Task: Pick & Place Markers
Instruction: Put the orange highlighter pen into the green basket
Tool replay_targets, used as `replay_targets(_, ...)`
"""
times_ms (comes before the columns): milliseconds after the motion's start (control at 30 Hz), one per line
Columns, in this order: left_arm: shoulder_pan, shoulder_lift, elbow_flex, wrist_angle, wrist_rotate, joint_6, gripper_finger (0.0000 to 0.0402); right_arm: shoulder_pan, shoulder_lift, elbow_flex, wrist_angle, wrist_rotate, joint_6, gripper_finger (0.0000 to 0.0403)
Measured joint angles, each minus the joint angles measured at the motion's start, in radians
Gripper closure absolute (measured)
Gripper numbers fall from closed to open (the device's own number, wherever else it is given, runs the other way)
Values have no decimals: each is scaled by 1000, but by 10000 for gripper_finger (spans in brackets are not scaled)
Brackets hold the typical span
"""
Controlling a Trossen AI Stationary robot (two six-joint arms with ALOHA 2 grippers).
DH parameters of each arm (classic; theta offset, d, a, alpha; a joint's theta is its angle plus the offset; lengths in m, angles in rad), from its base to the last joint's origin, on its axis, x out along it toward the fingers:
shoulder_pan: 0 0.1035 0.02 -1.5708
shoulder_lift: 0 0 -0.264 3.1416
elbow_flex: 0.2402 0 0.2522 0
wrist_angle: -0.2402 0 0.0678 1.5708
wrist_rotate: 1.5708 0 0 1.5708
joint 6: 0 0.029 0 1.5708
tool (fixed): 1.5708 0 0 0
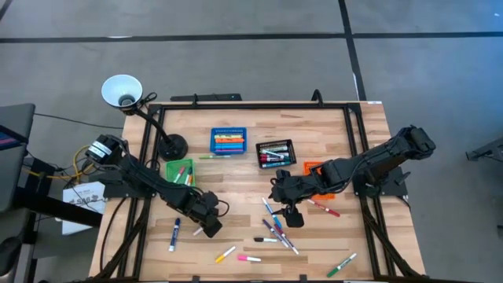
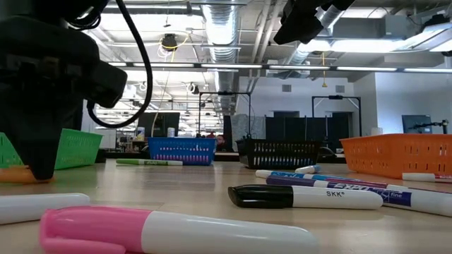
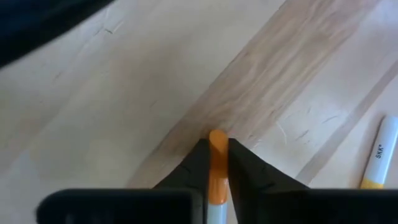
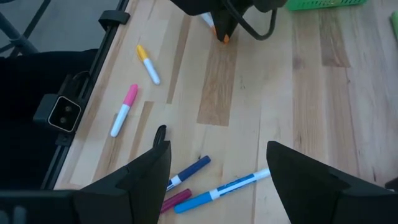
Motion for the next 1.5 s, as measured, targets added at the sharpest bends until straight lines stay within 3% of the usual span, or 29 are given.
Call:
replay_targets(233, -3, -62, -9, -24, -62, 0, 366, 0, 0, 0, 0, 0, 0, 148)
replay_targets(400, -6, -202, -6, -25, -134, 22, 372, 0, 0, 0, 0, 0, 0, 148)
replay_targets(533, -4, -362, -5, -39, -264, 76, 371, 0, 0, 0, 0, 0, 0, 148)
replay_targets(667, 1, -526, -3, -218, -373, 96, 377, 0, 0, 0, 1, 0, 0, 148)
replay_targets(867, 2, -695, -3, -605, -473, -31, 389, 0, 0, 0, 4, 0, 0, 148)
replay_targets(1000, 2, -725, -19, -714, -475, -85, 387, 0, 0, 0, 6, 0, 0, 148)
replay_targets(1300, 43, -709, -188, -687, -459, -124, 380, 0, 0, 0, 21, 1, 0, 148)
replay_targets(1500, 47, -711, -198, -649, -446, -87, 339, -8, 0, 0, 23, 1, 0, 148)
